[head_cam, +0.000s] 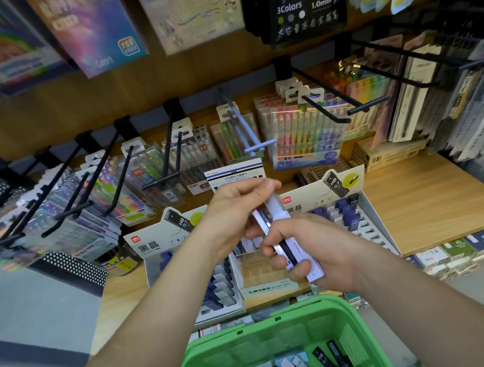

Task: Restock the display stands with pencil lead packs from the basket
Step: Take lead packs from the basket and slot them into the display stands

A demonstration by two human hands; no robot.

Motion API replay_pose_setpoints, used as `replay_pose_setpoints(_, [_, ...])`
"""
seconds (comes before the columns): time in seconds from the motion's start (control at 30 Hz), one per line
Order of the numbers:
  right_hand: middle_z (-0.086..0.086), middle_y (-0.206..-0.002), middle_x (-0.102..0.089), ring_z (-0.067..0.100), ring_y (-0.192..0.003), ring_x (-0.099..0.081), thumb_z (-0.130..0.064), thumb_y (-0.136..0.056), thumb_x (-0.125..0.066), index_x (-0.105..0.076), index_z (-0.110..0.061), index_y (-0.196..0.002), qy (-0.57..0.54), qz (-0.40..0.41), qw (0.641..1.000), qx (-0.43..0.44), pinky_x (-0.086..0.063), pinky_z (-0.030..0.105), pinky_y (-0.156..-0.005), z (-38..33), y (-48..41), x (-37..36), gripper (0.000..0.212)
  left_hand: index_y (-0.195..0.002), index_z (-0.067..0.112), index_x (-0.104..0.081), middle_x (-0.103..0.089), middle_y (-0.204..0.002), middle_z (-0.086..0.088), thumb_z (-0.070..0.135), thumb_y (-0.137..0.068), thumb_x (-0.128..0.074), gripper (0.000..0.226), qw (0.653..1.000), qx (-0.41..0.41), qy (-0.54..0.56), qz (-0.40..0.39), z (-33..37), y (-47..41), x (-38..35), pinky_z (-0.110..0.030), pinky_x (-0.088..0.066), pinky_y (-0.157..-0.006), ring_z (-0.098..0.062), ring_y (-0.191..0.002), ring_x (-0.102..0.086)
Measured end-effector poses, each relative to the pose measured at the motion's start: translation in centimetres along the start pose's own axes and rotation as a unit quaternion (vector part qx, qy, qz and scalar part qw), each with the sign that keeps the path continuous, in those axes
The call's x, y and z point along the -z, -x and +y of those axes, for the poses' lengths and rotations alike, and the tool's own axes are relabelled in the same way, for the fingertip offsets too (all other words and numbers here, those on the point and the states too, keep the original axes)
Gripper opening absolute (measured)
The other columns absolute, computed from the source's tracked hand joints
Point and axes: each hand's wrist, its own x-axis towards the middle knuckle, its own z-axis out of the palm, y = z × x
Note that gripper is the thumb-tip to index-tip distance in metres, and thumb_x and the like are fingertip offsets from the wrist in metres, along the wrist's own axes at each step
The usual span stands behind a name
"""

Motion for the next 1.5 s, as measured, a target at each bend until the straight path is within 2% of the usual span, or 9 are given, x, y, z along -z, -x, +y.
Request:
replay_pose_setpoints(0.17, [0.000, -0.061, -0.049, 0.009, -0.045, -0.038, -0.002, -0.087, -0.056, -0.065, -0.010, -0.107, 0.085, 0.025, 0.996, -0.021, -0.020, 0.015, -0.033, 0.1, 0.0, 0.3, 0.024, -0.084, 0.009, -0.072, -0.069, -0.075, -0.008, 0.018, -0.083, -0.066, 0.011, 0.980, -0.055, 0.131, 0.137, -0.1, 0.8, 1.1, -0.019, -0.052, -0.056, -0.013, -0.059, -0.057])
replay_pose_setpoints(0.27, [-0.001, -0.060, -0.051, 0.007, -0.045, -0.036, -0.019, -0.091, -0.065, -0.061, -0.012, -0.102, 0.068, 0.082, 0.994, -0.005, -0.020, 0.015, -0.033, 0.1, -0.1, 0.9, 0.014, -0.083, 0.007, -0.071, -0.071, -0.080, -0.011, 0.012, -0.080, -0.068, 0.006, 0.961, -0.070, 0.197, 0.183, -0.5, 1.8, 2.2, -0.021, -0.055, -0.061, -0.015, -0.064, -0.066])
replay_pose_setpoints(0.4, [0.002, -0.070, -0.061, 0.006, -0.045, -0.041, -0.032, -0.085, -0.072, -0.065, -0.011, -0.100, -0.112, 0.130, 0.983, 0.065, -0.024, 0.014, -0.031, -0.4, -0.2, 1.5, 0.026, -0.074, 0.017, -0.075, -0.073, -0.087, -0.010, 0.017, -0.062, -0.077, 0.012, 0.975, -0.083, 0.128, 0.159, -2.2, 3.6, 1.0, -0.029, -0.057, -0.075, -0.023, -0.082, -0.070])
replay_pose_setpoints(0.53, [0.002, -0.074, -0.065, 0.006, -0.048, -0.042, -0.023, -0.085, -0.072, -0.066, -0.006, -0.101, -0.156, 0.147, 0.971, 0.102, -0.025, 0.014, -0.031, -0.1, -0.3, 1.4, 0.025, -0.076, 0.020, -0.075, -0.074, -0.084, -0.010, 0.010, -0.067, -0.082, 0.015, 0.989, -0.061, 0.039, 0.130, -3.7, 4.5, -1.3, -0.037, -0.057, -0.080, -0.023, -0.079, -0.068])
replay_pose_setpoints(0.83, [-0.001, -0.057, -0.057, 0.007, -0.042, -0.043, -0.010, -0.079, -0.079, -0.066, -0.010, -0.088, 0.098, 0.156, 0.972, 0.142, -0.030, 0.018, -0.036, 0.3, -0.6, 0.5, 0.016, -0.118, 0.022, -0.059, -0.067, -0.078, -0.002, 0.009, -0.087, -0.067, 0.034, 0.993, 0.012, -0.109, 0.036, -1.5, 6.0, 0.0, -0.026, -0.053, -0.058, -0.012, -0.064, -0.063])
replay_pose_setpoints(1.1, [-0.003, -0.058, -0.058, 0.007, -0.042, -0.042, -0.014, -0.077, -0.082, -0.069, -0.016, -0.089, 0.175, 0.038, 0.978, 0.109, -0.026, 0.016, -0.036, 1.8, -1.0, -2.8, 0.017, -0.091, 0.007, -0.070, -0.068, -0.068, -0.008, 0.005, -0.084, -0.069, 0.007, 0.987, -0.018, -0.131, 0.088, -0.3, 9.7, 4.4, -0.021, -0.055, -0.057, -0.013, -0.056, -0.064])
replay_pose_setpoints(1.3, [0.003, -0.069, -0.063, 0.009, -0.047, -0.049, -0.015, -0.093, -0.062, -0.060, -0.003, -0.117, 0.073, 0.117, 0.990, 0.037, -0.027, 0.017, -0.034, 2.4, -1.6, -3.5, 0.027, -0.078, 0.014, -0.069, -0.066, -0.066, -0.005, 0.001, -0.083, -0.070, 0.014, 0.936, -0.015, -0.307, 0.174, -1.1, 12.1, 11.7, -0.033, -0.059, -0.067, -0.019, -0.063, -0.070])
replay_pose_setpoints(1.4, [0.005, -0.067, -0.069, 0.015, -0.055, -0.068, -0.019, -0.097, -0.060, -0.062, -0.008, -0.116, 0.062, 0.109, 0.992, 0.010, -0.037, 0.016, -0.035, 2.5, -1.4, -3.4, 0.021, -0.074, 0.024, -0.066, -0.067, -0.069, 0.002, 0.005, -0.080, -0.073, 0.021, 0.875, 0.034, -0.454, 0.164, -3.2, 12.5, 14.3, -0.035, -0.058, -0.075, -0.017, -0.070, -0.070])
replay_pose_setpoints(1.5, [0.005, -0.069, -0.070, 0.015, -0.051, -0.064, -0.030, -0.097, -0.059, -0.061, -0.015, -0.115, 0.090, 0.103, 0.990, -0.014, -0.030, 0.015, -0.030, 3.0, -1.5, -3.3, 0.023, -0.081, 0.018, -0.070, -0.067, -0.072, 0.006, 0.011, -0.079, -0.076, 0.010, 0.840, 0.057, -0.521, 0.144, -5.9, 12.7, 16.0, -0.031, -0.056, -0.077, -0.011, -0.072, -0.066])
